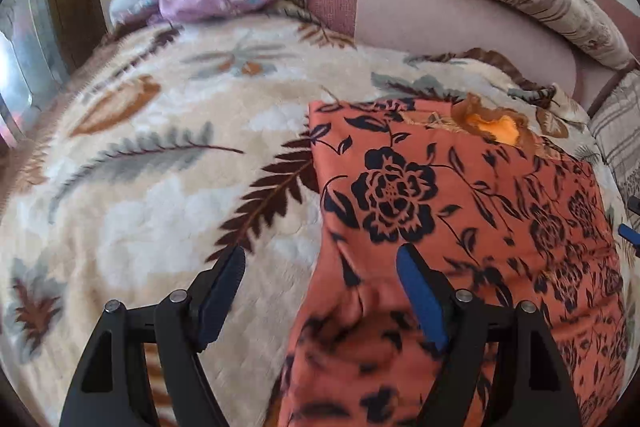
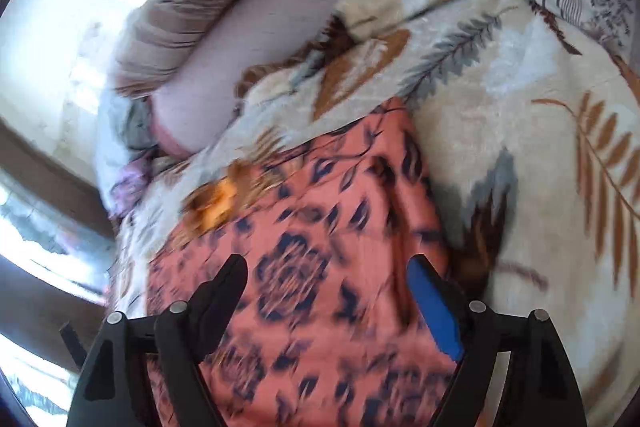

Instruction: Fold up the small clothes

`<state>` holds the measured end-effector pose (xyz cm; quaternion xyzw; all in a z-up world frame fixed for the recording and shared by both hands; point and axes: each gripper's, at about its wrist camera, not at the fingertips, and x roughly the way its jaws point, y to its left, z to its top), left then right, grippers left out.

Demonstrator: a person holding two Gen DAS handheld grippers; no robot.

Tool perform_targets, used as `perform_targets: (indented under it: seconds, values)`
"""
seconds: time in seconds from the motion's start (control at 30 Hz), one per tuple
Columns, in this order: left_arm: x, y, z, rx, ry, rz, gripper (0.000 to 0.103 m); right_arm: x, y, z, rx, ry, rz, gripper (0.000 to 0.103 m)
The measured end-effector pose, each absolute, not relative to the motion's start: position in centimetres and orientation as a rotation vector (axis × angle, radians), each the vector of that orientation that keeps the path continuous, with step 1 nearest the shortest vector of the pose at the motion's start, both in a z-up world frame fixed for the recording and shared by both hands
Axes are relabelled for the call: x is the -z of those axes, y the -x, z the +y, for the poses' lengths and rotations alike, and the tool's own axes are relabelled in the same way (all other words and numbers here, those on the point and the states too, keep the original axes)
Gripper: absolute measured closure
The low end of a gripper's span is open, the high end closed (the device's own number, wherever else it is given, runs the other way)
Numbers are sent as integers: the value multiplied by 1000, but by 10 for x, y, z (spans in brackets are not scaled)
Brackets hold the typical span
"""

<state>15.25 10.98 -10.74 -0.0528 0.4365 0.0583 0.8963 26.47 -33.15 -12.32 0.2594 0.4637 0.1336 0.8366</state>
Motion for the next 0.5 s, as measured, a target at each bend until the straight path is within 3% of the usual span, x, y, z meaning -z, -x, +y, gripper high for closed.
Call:
perform_targets:
  seconds: [0.13, 0.37, 0.5]
  values:
    - [85, -105, 104, -115, 61, 880, 24, 101, -186, -323, -304, -390, 1011, 18]
    - [51, -33, 86, -95, 47, 819, 24, 90, -62, -381, -242, -356, 1081, 18]
    - [13, 3, 70, -61, 45, 752, 24, 58, -16, -413, -189, -364, 953, 18]
